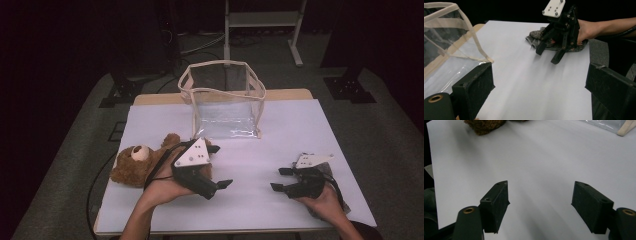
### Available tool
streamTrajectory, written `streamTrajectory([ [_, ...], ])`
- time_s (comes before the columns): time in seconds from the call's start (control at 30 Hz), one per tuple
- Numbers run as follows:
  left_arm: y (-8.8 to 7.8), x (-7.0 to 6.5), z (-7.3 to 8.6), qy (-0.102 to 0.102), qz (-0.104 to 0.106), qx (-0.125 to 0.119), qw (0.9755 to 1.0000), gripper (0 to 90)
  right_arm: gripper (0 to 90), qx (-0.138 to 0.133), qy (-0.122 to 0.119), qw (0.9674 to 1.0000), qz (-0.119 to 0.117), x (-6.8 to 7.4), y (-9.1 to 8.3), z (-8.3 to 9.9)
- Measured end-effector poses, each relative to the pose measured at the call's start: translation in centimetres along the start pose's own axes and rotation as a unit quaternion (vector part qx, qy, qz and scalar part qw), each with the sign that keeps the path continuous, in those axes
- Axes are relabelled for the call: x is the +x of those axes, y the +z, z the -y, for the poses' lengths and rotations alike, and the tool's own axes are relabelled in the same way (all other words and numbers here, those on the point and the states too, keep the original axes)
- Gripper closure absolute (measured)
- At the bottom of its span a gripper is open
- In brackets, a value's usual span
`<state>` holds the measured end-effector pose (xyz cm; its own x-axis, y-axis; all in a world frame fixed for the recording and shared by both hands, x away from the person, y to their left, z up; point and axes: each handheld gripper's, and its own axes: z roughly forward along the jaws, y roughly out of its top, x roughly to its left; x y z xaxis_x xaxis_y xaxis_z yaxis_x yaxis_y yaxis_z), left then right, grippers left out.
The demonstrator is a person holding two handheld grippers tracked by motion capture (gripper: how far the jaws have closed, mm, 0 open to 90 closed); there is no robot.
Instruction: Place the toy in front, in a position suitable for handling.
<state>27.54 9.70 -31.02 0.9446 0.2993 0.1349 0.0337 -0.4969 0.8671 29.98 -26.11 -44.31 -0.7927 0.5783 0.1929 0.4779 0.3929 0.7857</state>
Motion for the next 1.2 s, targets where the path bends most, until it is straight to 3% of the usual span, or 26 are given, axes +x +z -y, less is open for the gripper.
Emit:
streamTrajectory([
  [0.53,-2.5,1.5,1.1,-0.010,-0.028,0.000,0.9996,7.3,28.2,-0.004,0.001,1.0000,-0.005,0.1,0.0,-0.1],
  [0.87,-3.7,2.4,2.0,-0.018,-0.041,0.005,0.9990,7.3,28.2,-0.007,-0.016,0.9998,-0.010,1.0,0.3,-0.8],
  [1.0,-4.4,2.9,2.6,-0.023,-0.047,0.012,0.9985,7.3,28.3,-0.006,-0.033,0.9992,-0.020,1.8,0.9,-1.8],
  [1.2,-6.3,3.4,3.6,-0.033,-0.067,0.012,0.9971,7.3,28.3,-0.008,-0.064,0.9962,-0.058,3.6,2.5,-5.0],
])
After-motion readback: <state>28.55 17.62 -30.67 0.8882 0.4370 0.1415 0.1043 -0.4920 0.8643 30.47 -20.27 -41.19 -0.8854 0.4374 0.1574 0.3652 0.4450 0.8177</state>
